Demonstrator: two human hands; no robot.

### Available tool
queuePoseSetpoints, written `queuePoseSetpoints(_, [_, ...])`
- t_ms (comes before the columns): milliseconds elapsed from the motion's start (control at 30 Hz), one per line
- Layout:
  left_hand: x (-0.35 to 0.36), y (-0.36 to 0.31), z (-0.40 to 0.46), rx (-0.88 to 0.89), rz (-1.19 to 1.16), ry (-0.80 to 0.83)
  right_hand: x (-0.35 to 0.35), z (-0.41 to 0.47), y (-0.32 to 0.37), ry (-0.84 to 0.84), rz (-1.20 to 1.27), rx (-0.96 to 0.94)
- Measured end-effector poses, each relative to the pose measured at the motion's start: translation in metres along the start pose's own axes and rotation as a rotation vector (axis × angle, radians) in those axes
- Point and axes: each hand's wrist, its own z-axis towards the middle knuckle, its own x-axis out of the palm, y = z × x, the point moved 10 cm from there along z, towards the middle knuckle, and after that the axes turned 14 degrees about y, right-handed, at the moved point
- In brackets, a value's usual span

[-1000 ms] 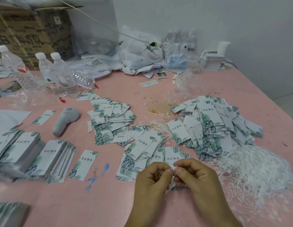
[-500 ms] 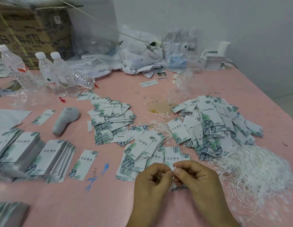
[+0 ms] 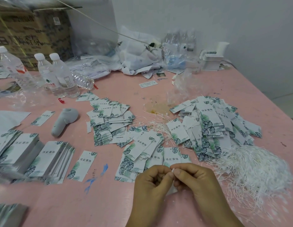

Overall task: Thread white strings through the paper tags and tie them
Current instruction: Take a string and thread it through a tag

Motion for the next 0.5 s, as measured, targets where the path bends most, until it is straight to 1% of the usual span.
queuePoseSetpoints(100, [0.002,-0.003,0.0,0.011,-0.045,0.012,0.001,0.0,0.002,0.013,-0.035,-0.022])
queuePoseSetpoints(300, [0.001,-0.006,-0.001,0.001,-0.046,0.012,0.0,-0.003,0.006,-0.012,-0.132,-0.085])
queuePoseSetpoints(400, [0.0,-0.005,-0.002,-0.022,-0.034,-0.007,0.001,-0.004,0.011,-0.034,-0.228,-0.147])
queuePoseSetpoints(500, [-0.004,-0.002,-0.002,-0.022,-0.026,-0.04,0.006,-0.006,0.02,-0.021,-0.38,-0.227])
